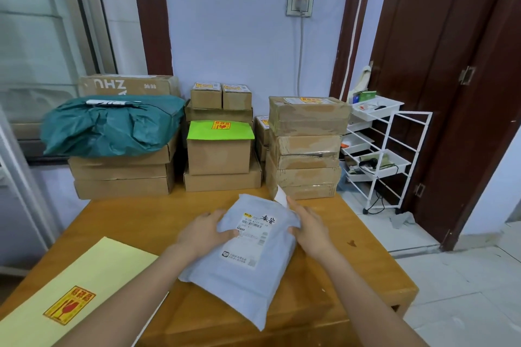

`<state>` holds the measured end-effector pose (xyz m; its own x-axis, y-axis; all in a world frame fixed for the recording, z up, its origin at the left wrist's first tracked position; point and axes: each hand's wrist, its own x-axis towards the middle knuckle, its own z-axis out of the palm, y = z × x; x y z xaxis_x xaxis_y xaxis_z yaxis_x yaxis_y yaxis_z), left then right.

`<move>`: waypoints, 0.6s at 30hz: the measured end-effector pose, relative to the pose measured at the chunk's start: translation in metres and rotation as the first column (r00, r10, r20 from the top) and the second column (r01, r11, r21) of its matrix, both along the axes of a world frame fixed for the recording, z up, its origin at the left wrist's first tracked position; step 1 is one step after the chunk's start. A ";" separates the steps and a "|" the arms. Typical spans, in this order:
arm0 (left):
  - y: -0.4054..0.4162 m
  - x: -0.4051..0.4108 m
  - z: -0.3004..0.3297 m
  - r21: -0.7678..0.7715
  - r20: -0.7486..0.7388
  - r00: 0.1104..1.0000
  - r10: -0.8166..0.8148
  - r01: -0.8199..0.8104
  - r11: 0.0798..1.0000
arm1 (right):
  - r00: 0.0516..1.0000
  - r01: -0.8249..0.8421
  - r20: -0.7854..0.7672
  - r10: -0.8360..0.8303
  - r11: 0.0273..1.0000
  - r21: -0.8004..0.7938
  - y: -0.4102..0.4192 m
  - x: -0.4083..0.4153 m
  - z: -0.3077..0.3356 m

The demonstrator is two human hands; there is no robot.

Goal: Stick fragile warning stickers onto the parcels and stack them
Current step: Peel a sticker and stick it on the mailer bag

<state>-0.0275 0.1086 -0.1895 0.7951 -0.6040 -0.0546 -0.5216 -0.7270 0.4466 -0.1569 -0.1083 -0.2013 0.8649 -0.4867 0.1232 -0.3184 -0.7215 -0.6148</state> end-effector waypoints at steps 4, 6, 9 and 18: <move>0.003 -0.006 -0.004 -0.049 -0.017 1.000 0.025 -0.026 0.998 | 1.000 -0.003 -0.010 0.002 0.996 -0.088 -0.001 0.015 0.002; 0.003 -0.011 -0.007 -0.063 -0.004 0.999 0.036 -0.036 0.997 | 1.000 -0.025 -0.021 0.021 0.982 -0.186 -0.001 0.023 0.003; 0.000 -0.023 -0.011 -0.075 0.069 0.996 0.064 -0.059 0.995 | 0.998 -0.064 -0.038 0.056 0.960 -0.273 0.000 0.035 0.003; -0.003 -0.026 -0.016 -0.114 0.132 0.982 0.137 -0.122 0.986 | 0.937 -0.168 0.337 0.095 0.967 0.193 0.009 0.038 0.015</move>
